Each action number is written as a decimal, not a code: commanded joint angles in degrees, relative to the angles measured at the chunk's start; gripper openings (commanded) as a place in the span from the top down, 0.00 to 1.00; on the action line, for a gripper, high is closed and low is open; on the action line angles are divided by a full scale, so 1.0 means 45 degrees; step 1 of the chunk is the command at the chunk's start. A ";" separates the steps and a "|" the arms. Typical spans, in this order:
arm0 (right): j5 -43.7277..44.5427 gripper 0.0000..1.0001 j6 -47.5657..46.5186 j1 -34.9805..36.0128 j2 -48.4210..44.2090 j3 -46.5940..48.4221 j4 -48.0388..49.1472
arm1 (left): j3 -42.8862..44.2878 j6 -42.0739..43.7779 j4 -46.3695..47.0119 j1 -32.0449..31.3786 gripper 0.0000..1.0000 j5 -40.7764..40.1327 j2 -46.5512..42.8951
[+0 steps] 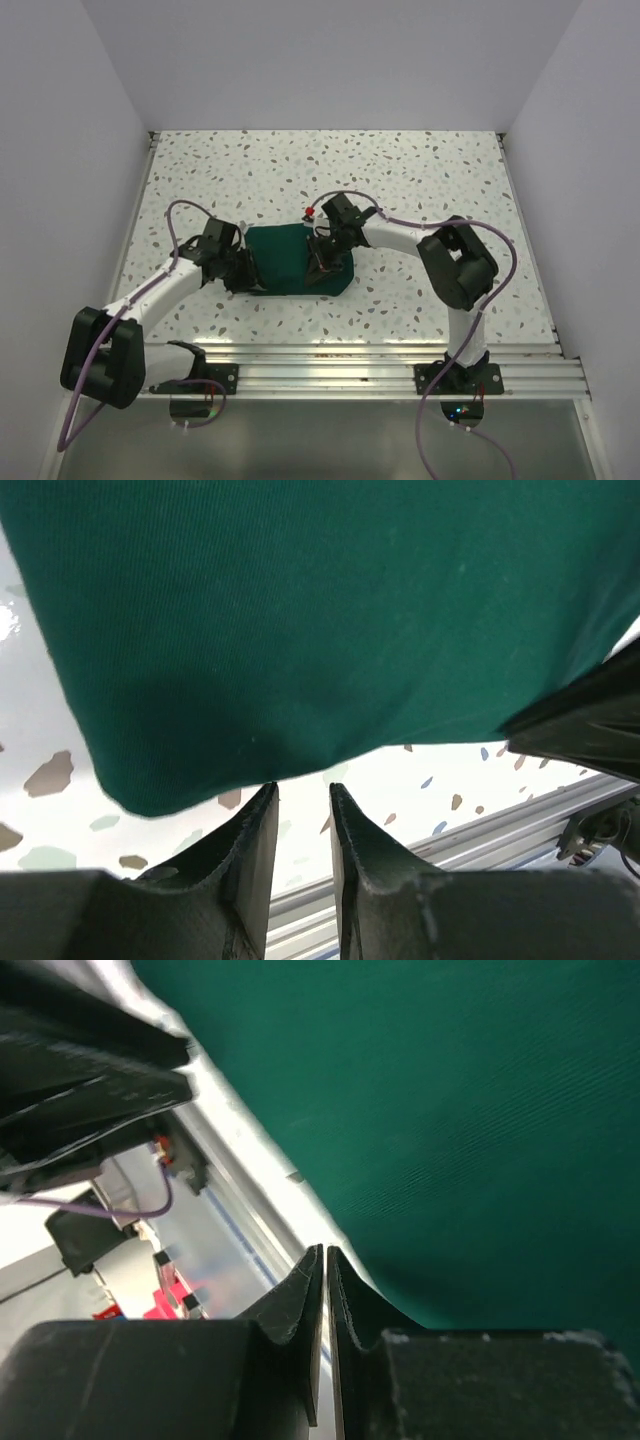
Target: Prepare the surgical pack
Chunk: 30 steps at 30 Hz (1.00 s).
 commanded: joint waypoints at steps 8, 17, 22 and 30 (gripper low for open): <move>0.1016 0.93 -0.0019 -0.0327 0.0646 -0.1407 0.0475 | -0.0489 -0.0279 0.1990 0.0245 0.71 0.0183 0.1319; 0.1779 0.92 0.0156 -0.0639 0.0567 -0.1975 0.0728 | 0.0310 0.0132 0.2321 0.0461 0.70 0.0007 0.2801; 0.2013 0.92 0.0216 -0.1478 0.0684 -0.1957 0.0789 | 0.1442 0.0638 0.2537 0.0500 0.70 -0.0110 0.4033; 0.2754 0.91 -0.0934 -0.2592 0.1563 0.0150 -0.0889 | 0.3611 0.1265 0.2596 0.0539 0.70 0.0163 0.6611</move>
